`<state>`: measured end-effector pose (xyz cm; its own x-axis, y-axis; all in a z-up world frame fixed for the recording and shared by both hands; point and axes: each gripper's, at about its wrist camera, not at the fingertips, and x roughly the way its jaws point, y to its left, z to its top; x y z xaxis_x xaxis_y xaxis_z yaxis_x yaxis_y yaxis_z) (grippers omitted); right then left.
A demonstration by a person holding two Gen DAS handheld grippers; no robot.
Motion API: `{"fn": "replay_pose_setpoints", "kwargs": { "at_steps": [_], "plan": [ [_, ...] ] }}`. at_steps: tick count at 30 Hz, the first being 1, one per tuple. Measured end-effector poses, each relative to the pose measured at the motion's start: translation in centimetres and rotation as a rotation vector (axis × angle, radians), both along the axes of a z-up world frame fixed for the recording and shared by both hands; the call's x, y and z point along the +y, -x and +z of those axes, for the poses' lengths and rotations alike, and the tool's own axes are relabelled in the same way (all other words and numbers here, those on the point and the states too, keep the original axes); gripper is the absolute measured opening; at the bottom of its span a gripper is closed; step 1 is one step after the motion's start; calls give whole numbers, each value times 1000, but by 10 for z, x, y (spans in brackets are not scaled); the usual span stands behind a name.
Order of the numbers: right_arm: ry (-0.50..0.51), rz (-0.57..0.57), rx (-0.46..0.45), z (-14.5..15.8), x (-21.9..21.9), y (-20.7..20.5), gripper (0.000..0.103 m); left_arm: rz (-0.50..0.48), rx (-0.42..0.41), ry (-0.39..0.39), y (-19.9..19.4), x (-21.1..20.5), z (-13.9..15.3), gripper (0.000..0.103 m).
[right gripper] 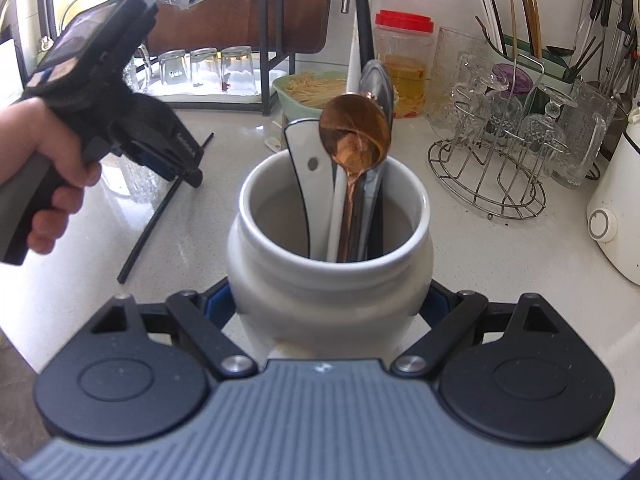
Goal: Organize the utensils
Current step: 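Grasp the black stick with the left tool, then lift the black stick with the left tool and lower it into the jar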
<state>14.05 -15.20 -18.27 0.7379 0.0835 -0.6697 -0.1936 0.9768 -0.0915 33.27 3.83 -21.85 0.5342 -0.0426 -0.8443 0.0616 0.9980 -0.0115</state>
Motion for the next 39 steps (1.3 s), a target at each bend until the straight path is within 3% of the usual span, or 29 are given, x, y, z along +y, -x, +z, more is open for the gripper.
{"fn": "replay_pose_setpoints", "kwargs": {
  "at_steps": [2, 9, 17, 28, 39],
  "plan": [
    [-1, -1, 0, 0, 0, 0, 92, -2, 0, -25, -4, -2, 0, 6],
    [-1, -1, -2, 0, 0, 1, 92, -57, 1, -50, -1, -5, 3, 4],
    [-1, 2, -16, 0, 0, 3, 92, -60, -79, 56, 25, 0, 50, 4],
    [-4, -6, -31, -1, 2, 5, 92, -69, -278, 217, 75, -5, 134, 4],
    [-8, -10, -44, -2, 3, 5, 92, -158, -532, 380, 115, -34, 216, 4]
  ]
}}
